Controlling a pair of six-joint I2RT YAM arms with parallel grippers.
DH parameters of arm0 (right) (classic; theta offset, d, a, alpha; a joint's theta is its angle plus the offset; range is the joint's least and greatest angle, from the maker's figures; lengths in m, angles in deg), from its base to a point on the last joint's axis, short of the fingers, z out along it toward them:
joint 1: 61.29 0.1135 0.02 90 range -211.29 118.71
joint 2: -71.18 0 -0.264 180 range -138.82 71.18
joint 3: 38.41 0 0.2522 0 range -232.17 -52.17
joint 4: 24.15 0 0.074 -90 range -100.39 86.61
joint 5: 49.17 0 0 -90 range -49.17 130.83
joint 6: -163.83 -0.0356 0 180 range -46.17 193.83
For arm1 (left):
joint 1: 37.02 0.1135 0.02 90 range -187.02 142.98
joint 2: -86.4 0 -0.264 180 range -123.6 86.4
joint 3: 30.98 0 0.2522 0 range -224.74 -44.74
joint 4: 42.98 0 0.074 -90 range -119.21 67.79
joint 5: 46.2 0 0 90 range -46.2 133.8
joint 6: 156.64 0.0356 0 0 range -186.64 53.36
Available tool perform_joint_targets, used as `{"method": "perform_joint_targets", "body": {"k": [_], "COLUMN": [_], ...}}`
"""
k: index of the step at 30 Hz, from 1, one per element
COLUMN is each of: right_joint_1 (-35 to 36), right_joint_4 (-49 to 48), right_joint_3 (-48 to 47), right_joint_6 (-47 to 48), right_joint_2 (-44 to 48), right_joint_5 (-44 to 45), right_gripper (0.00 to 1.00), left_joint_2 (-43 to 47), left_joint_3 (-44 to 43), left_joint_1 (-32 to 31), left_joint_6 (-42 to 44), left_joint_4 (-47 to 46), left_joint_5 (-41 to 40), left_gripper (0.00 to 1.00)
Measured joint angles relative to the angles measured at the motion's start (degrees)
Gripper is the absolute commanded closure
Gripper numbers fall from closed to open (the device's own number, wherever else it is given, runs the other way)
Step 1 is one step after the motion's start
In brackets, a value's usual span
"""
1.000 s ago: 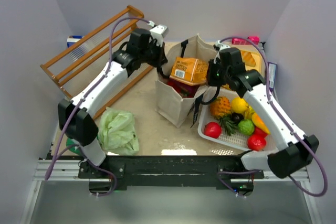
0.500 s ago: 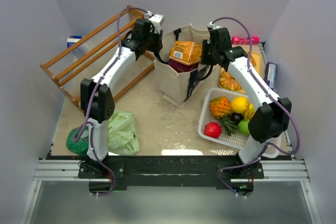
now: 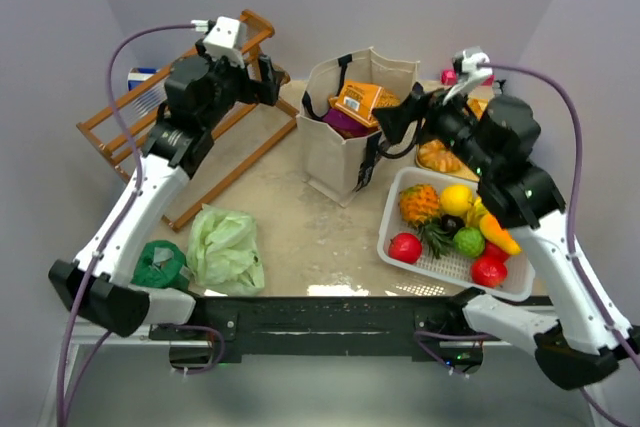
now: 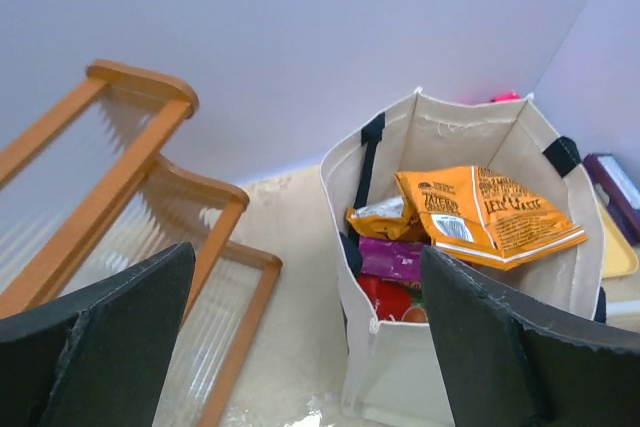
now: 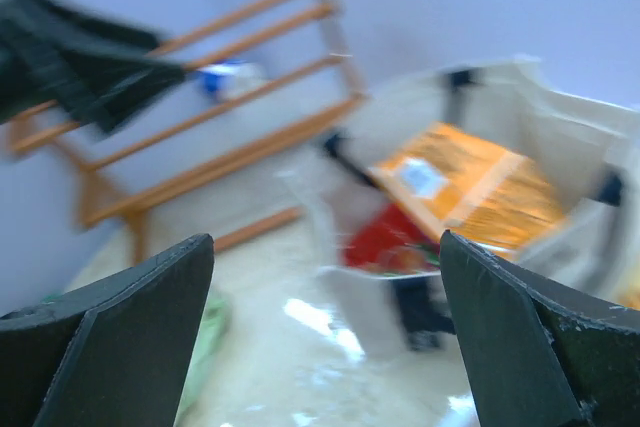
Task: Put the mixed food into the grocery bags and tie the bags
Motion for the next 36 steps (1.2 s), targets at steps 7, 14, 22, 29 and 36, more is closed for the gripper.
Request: {"method": "perform_joint_targets", "body": {"k": [7, 14, 22, 29, 36], "right_joint_1": [25.5, 39.6, 42.9, 43.0, 43.1], "right_joint_4": [-9.1, -11.0, -15.7, -23.1, -23.9], "right_joint_3": [9.4, 15.4, 17.6, 17.8, 14.8], "right_joint_6": [-3.1, -8.1, -14.7, -18.2, -17.9], "right_joint_2": [-2.3, -23.5, -34.0, -41.8, -49.8], "right_joint_5": [-1.3, 0.7, -0.4, -1.4, -0.8], "right_gripper": [0.05, 0.05, 0.15, 0.36, 0.97], "left_joint_2": [5.9, 5.4, 6.2, 5.8, 5.6], "left_joint_3": [15.5, 18.4, 18.9, 19.3, 19.3], "left_joint_1": [8.6, 11.4, 11.4, 11.4, 11.4], "left_joint_6": [-3.8, -5.3, -5.3, -5.4, -5.4], "left_joint_4": [-0.7, -0.2, -2.2, -2.4, -2.8], "left_joint_5": [-0.5, 0.6, 1.7, 3.2, 4.0], "left_gripper": [0.00, 0.00, 0.00, 0.00, 0.00]}}
